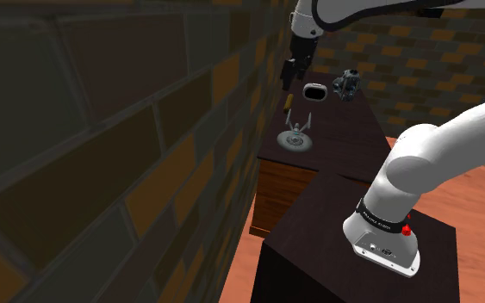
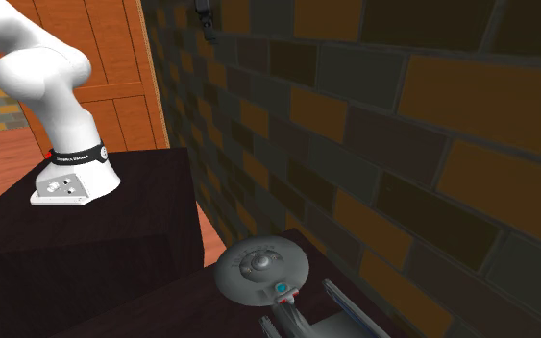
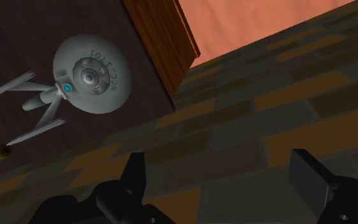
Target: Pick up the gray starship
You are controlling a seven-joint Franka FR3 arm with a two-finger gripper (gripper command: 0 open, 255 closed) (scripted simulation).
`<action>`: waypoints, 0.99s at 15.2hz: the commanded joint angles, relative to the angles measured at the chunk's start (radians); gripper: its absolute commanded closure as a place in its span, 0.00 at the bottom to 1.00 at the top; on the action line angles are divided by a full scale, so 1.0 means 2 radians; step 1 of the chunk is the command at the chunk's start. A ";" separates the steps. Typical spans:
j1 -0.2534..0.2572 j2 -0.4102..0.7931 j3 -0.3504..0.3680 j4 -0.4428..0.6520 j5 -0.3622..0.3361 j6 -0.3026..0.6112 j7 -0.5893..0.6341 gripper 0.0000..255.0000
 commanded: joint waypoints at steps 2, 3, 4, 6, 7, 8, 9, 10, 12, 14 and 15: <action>-0.016 0.035 -0.005 -0.015 -0.015 0.054 0.021 0.00; -0.022 0.048 -0.007 -0.017 -0.020 0.070 0.027 0.00; -0.027 0.062 -0.009 -0.018 -0.025 0.086 0.034 0.00; -0.039 0.090 -0.013 -0.019 -0.036 0.116 0.048 0.00; -0.045 0.105 -0.015 -0.018 -0.041 0.131 0.055 0.00; -0.051 0.120 -0.018 -0.017 -0.047 0.146 0.062 0.00; -0.056 0.135 -0.020 -0.015 -0.053 0.160 0.070 0.00; -0.062 0.150 -0.022 -0.012 -0.058 0.174 0.077 0.00; -0.073 0.182 -0.026 -0.006 -0.070 0.201 0.093 0.00; -0.084 0.214 -0.031 0.004 -0.083 0.225 0.110 0.00; -0.090 0.231 -0.033 0.009 -0.089 0.237 0.118 0.00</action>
